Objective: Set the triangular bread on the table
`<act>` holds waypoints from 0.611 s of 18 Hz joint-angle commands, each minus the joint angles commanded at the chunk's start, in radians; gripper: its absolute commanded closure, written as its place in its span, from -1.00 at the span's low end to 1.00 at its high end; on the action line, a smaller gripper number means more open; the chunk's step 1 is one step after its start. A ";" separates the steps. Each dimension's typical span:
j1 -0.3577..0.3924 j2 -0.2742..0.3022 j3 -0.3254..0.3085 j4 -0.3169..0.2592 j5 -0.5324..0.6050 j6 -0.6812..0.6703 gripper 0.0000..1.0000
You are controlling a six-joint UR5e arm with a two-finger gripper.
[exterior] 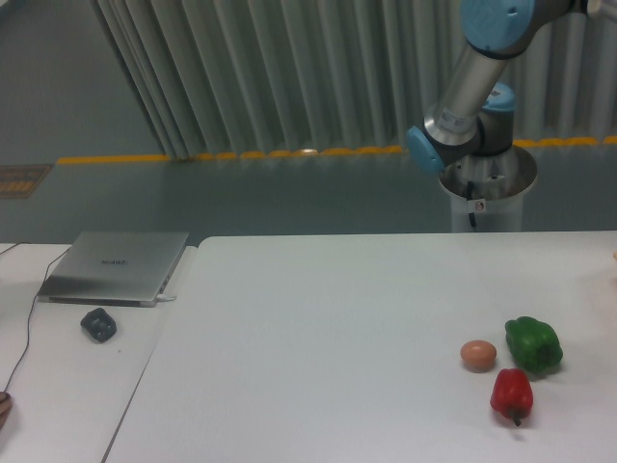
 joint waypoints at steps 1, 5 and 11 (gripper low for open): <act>-0.002 0.003 0.000 -0.005 -0.015 -0.020 0.66; -0.021 0.020 -0.008 -0.005 -0.089 -0.175 0.66; -0.109 0.022 -0.035 0.078 -0.128 -0.440 0.65</act>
